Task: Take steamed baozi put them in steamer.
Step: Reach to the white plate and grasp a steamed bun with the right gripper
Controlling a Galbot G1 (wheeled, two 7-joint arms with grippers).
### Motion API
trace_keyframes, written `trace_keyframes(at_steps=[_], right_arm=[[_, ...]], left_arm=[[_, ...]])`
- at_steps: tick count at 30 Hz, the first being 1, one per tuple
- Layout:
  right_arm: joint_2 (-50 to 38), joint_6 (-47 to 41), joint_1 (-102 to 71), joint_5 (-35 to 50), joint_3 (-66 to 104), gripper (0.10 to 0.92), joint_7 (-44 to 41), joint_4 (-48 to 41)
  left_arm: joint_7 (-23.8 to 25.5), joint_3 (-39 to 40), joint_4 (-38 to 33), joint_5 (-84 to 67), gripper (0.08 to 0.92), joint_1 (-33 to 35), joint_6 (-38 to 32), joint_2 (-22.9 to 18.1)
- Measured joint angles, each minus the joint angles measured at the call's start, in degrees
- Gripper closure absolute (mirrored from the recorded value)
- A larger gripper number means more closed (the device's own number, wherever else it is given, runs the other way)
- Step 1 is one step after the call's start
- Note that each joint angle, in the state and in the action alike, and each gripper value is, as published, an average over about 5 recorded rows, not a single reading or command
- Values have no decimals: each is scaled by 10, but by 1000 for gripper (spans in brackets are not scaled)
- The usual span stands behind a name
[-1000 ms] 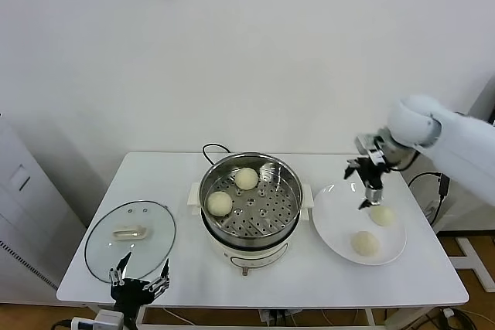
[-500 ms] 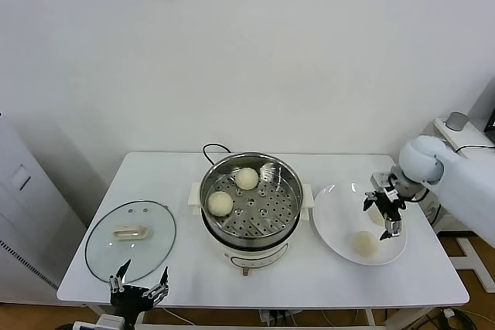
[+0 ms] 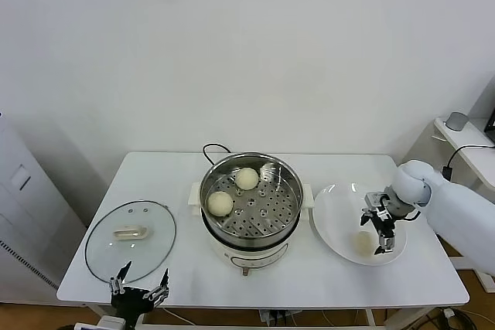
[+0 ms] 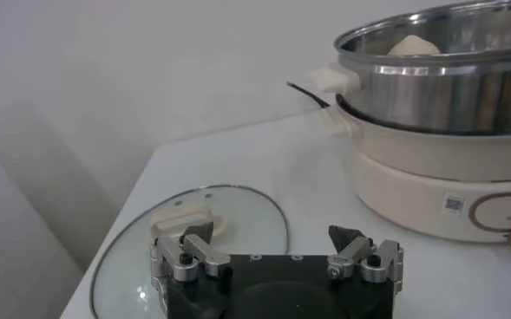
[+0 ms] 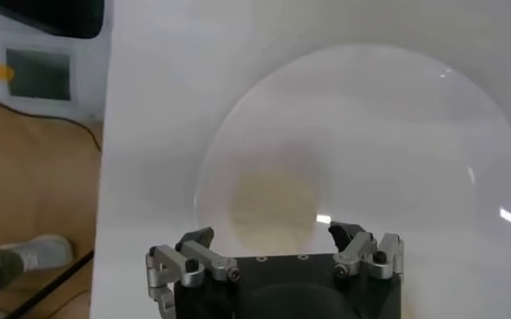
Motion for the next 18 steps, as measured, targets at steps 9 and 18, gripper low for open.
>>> trace_keyframes(at_steps=[9, 18], right_arm=[[6, -7, -15, -16, 14, 203, 3, -3], [6, -8, -25, -23, 21, 203, 2, -8]], left_arm=[[0, -1, -1, -1, 177, 0, 0, 0], [1, 0, -1, -1, 177, -3, 0, 0]])
